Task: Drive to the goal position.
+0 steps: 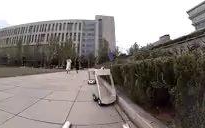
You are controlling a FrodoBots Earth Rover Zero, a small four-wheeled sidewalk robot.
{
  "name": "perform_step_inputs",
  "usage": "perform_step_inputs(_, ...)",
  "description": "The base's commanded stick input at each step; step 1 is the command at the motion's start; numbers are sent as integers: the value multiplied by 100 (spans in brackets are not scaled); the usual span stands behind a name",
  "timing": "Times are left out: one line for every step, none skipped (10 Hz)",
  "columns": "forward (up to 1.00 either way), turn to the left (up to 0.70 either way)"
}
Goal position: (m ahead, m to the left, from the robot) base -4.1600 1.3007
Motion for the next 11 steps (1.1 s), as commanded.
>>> perform_step_inputs(6, 0)
perform_step_inputs(6, 0)
perform_step_inputs(6, 0)
perform_step_inputs(6, 0)
perform_step_inputs(6, 0)
perform_step_inputs(6, 0)
perform_step_inputs(6, 0)
perform_step_inputs(6, 0)
perform_step_inputs(6, 0)
perform_step_inputs(6, 0)
perform_step_inputs(6, 0)
